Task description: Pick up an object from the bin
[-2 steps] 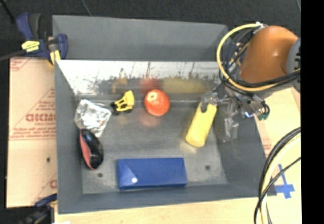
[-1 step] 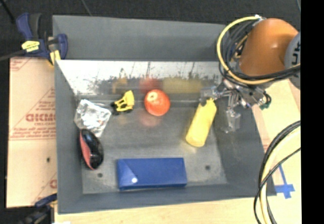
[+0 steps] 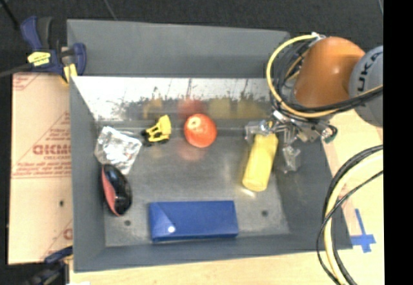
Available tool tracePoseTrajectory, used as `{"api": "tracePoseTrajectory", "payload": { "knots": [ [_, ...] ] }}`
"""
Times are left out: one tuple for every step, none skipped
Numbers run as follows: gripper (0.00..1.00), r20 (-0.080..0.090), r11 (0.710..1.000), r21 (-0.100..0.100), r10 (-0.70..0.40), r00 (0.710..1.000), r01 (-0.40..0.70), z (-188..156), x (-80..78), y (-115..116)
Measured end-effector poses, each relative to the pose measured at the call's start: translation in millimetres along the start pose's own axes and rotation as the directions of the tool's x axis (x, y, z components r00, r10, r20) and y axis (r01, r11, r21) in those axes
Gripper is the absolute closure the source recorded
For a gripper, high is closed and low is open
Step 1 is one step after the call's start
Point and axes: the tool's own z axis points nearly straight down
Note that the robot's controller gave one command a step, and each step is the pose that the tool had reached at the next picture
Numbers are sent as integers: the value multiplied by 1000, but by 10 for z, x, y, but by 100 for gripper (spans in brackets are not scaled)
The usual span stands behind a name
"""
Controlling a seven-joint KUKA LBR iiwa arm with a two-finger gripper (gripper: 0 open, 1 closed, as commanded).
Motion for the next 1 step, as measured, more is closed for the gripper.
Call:
{"api": "tracePoseTrajectory", "payload": {
  "knots": [
    [100, 12, 978, 6, -208, 978, 208, 238, -116, -35]
  ]
}}
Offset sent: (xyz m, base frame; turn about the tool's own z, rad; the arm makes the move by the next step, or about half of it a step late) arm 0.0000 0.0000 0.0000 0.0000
